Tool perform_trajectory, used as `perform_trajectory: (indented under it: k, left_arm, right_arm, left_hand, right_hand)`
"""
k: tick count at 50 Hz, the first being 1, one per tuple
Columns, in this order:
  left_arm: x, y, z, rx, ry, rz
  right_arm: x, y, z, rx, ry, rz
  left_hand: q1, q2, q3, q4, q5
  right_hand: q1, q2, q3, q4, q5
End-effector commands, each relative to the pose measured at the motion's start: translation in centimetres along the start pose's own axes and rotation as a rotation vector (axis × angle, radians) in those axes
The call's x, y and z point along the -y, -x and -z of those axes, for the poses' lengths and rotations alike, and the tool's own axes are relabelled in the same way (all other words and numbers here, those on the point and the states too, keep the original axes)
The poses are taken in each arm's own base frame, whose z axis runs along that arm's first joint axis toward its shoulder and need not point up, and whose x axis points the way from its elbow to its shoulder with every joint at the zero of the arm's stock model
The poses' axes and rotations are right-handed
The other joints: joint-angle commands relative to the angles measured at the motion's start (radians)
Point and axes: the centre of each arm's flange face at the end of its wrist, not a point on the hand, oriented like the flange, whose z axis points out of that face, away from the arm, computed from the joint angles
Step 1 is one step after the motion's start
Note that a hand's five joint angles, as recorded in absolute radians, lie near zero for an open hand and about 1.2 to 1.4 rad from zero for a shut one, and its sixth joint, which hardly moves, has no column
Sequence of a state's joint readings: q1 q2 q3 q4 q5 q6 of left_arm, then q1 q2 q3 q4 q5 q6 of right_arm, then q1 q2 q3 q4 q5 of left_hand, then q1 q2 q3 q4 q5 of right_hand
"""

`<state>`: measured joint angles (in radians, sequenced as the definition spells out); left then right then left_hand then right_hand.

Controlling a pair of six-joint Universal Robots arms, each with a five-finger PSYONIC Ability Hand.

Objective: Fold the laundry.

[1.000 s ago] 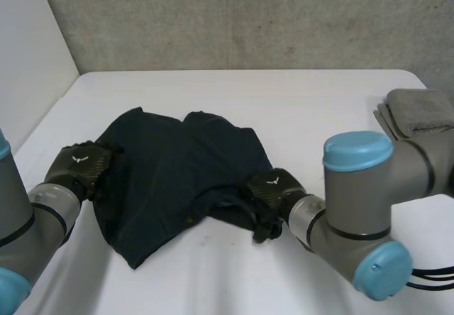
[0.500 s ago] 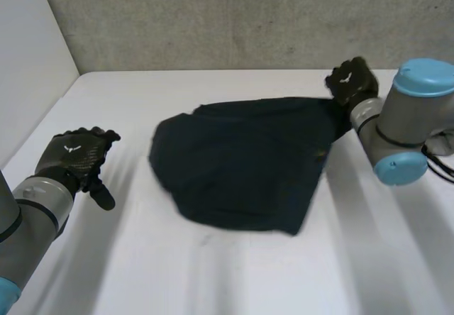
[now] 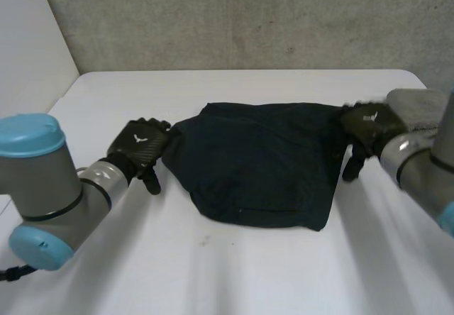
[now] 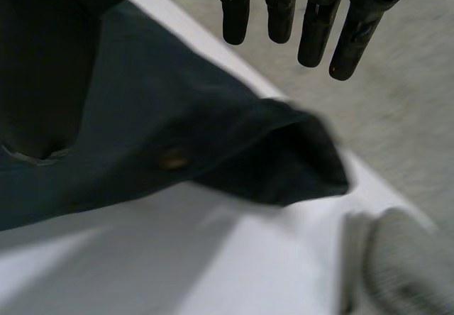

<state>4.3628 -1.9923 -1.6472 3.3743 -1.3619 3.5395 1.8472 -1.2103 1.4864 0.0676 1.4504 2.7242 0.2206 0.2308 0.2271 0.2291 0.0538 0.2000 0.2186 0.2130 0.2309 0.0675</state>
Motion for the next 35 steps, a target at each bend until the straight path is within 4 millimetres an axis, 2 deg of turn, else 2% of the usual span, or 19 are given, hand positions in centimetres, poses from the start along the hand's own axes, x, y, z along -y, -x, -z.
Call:
perform_trajectory:
  k: [1, 5, 8, 16, 20, 22, 24, 25, 26, 31, 32, 33, 35]
  left_arm:
    - [-1.6, -0.5, -2.9, -0.061, 0.004, -0.031]
    - [-2.0, -1.0, -4.3, -0.076, 0.002, -0.033]
    - [-2.3, -1.3, -4.7, -0.082, 0.001, -0.035]
    - [-2.4, -2.9, -6.0, -0.109, -0.02, -0.056]
    - [-2.6, -3.3, -6.4, -0.113, -0.021, -0.059]
    - [-2.5, -3.4, -6.5, -0.112, -0.024, -0.061]
    - [-2.3, -3.6, -6.5, -0.115, -0.029, -0.064]
    - [-2.2, -3.5, -6.5, -0.112, -0.031, -0.064]
    - [-2.1, -3.5, -6.5, -0.105, -0.032, -0.067]
    - [-0.8, -3.8, -5.8, -0.063, -0.034, -0.078]
    - [-0.2, -3.6, -5.5, -0.051, -0.042, -0.08]
    - [1.8, -2.9, -4.7, -0.016, -0.077, -0.087]
    - [3.4, -2.4, -3.7, 0.006, -0.101, -0.088]
  right_arm:
    - [-2.9, 4.8, 4.3, 0.193, 0.07, -0.031]
    - [-3.8, 6.6, 4.7, 0.231, 0.051, -0.046]
    - [-4.3, 7.2, 4.5, 0.235, 0.031, -0.044]
    - [-6.8, 8.2, 1.5, 0.222, 0.014, -0.016]
    - [-7.1, 8.1, 0.5, 0.194, 0.001, 0.015]
    - [-7.1, 8.0, 0.2, 0.183, -0.004, 0.028]
    - [-7.1, 7.9, 0.0, 0.176, -0.006, 0.045]
    - [-7.1, 7.9, -0.1, 0.173, -0.004, 0.052]
    - [-7.1, 7.7, -0.1, 0.167, -0.003, 0.057]
    - [-6.1, 7.1, -0.2, 0.14, -0.032, 0.067]
    - [-4.9, 6.6, 0.0, 0.126, -0.064, 0.073]
    - [-4.3, 6.3, 0.2, 0.117, -0.084, 0.077]
    - [-2.5, 5.5, 0.7, 0.091, -0.135, 0.085]
  left_hand:
    - [0.128, 0.118, 0.121, 0.119, 0.12]
    - [0.172, 0.162, 0.165, 0.163, 0.164]
    - [0.204, 0.194, 0.198, 0.196, 0.196]
    - [0.415, 0.405, 0.409, 0.407, 0.408]
    - [0.679, 0.669, 0.673, 0.671, 0.672]
    - [0.888, 0.877, 0.881, 0.879, 0.88]
    - [1.174, 1.164, 1.167, 1.165, 1.166]
    - [1.176, 1.165, 1.169, 1.167, 1.168]
    - [1.176, 1.165, 1.169, 1.167, 1.168]
    - [1.176, 1.165, 1.169, 1.167, 1.168]
    - [1.176, 1.165, 1.169, 1.167, 1.168]
    - [1.176, 1.165, 1.169, 1.167, 1.168]
    - [1.176, 1.165, 1.169, 1.167, 1.168]
  right_hand:
    - [0.017, -0.002, 0.004, -0.014, -0.025]
    - [0.049, 0.031, 0.036, 0.018, 0.007]
    - [0.09, 0.072, 0.077, 0.059, 0.048]
    - [0.31, 0.292, 0.297, 0.279, 0.268]
    - [0.498, 0.479, 0.485, 0.467, 0.456]
    - [0.551, 0.533, 0.538, 0.52, 0.509]
    - [0.75, 0.731, 0.737, 0.719, 0.708]
    - [0.94, 0.921, 0.927, 0.909, 0.898]
    - [1.194, 1.175, 1.181, 1.163, 1.152]
    - [1.196, 1.178, 1.183, 1.165, 1.154]
    - [1.196, 1.178, 1.183, 1.165, 1.154]
    - [1.196, 1.178, 1.183, 1.165, 1.154]
    - [1.196, 1.178, 1.183, 1.165, 1.154]
